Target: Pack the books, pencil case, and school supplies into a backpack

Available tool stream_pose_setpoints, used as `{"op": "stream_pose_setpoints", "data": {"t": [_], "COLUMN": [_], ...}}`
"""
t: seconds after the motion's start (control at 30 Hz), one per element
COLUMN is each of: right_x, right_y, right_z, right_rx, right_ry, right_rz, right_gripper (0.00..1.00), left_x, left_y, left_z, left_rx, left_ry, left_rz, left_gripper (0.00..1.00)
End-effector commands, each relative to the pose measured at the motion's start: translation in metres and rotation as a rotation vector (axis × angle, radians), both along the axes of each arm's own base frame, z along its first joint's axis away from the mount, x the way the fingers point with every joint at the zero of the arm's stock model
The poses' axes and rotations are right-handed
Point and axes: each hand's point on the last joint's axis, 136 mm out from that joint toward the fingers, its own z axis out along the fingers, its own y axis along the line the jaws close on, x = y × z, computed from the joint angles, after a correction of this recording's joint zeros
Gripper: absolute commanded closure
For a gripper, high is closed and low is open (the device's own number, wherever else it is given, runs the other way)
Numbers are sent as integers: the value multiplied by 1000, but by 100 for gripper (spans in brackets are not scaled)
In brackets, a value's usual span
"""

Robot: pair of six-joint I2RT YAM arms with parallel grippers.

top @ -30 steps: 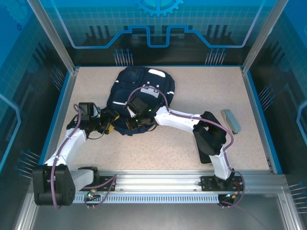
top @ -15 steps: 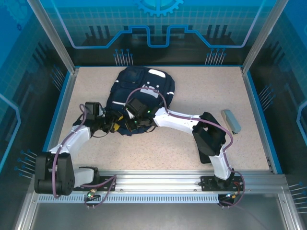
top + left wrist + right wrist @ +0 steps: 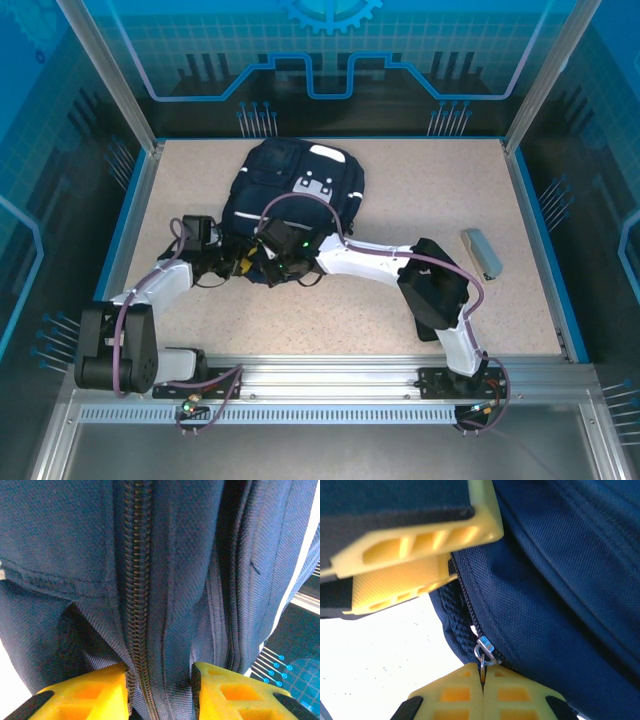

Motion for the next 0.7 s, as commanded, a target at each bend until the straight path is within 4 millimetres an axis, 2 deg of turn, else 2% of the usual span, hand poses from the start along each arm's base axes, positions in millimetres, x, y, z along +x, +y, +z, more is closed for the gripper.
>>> {"op": "stream_pose_setpoints", "data": {"t": [0.0,0.13,0.3,0.5,0.67], "right_x": [-15,-14,-13,-13,-1], "right_y": [-3,-9,-28,-72,-120], "right_z": [13,11,8,2,-7], "right_rx": [5,-10,-76,-188,-287], "right_ry": [-12,-17,-20,-51,-74], "right_rz": [12,-26,-83,-165,-250], "right_gripper": [100,100,100,100,100], "left_x": [2,2,3,1,2], "left_y": [4,6,8,12,15], "left_z": [-6,-8,-7,-7,-4], "left_rx": [36,48,71,105,120], "left_ry": [-18,-20,-27,-30,-39], "left_rz": [6,11,4,1,2], "left_gripper": [67,75,87,93,97]}}
